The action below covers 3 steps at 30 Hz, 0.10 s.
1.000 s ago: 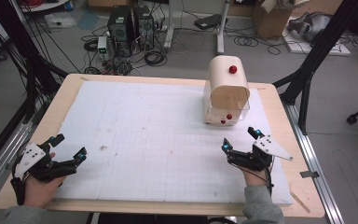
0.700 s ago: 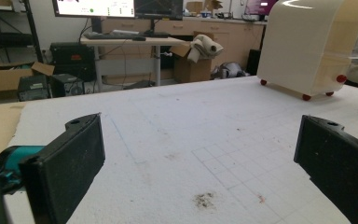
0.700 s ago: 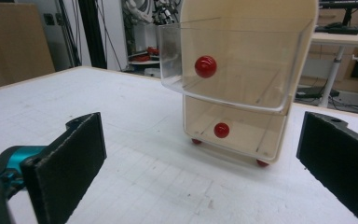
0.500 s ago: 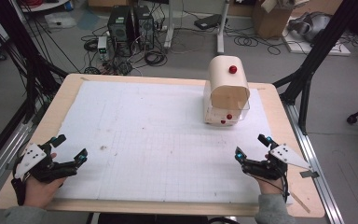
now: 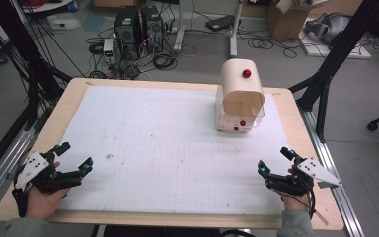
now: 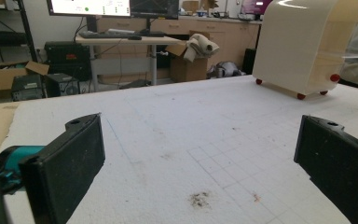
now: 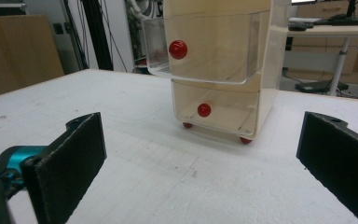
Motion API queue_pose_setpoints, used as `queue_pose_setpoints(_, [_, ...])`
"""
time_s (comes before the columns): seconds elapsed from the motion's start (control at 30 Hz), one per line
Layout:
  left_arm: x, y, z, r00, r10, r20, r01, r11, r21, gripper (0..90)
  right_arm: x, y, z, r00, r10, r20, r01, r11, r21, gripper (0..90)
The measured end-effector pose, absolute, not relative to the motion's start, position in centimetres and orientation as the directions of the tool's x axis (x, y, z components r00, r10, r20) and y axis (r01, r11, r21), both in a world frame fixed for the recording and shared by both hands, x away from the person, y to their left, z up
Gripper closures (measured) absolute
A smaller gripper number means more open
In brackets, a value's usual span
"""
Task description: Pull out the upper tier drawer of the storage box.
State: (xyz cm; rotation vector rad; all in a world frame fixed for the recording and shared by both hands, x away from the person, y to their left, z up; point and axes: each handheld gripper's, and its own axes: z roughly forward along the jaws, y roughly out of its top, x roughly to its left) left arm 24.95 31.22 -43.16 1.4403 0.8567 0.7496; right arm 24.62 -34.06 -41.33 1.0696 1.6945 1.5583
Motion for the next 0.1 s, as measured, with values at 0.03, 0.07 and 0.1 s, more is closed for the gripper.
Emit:
queue_pose_setpoints(0.03, [24.95, 31.22, -43.16, 0.515, 0.856, -0.047, 0.068, 0.014, 0.998, 2.2, 24.69, -33.91, -41.34, -0.501, 0.860, 0.094, 0.162, -0.013, 0.987, 0.1])
queue_pose_setpoints(0.07, [24.94, 31.22, -43.15, 0.516, 0.856, -0.046, 0.069, 0.013, 0.998, 2.2, 24.75, -33.71, -41.36, -0.505, 0.858, 0.094, 0.168, -0.009, 0.986, 0.1])
queue_pose_setpoints(0.1, [24.94, 31.22, -43.15, 0.516, 0.856, -0.047, 0.069, 0.013, 0.998, 2.2, 24.75, -33.71, -41.36, -0.505, 0.858, 0.094, 0.168, -0.009, 0.986, 0.1])
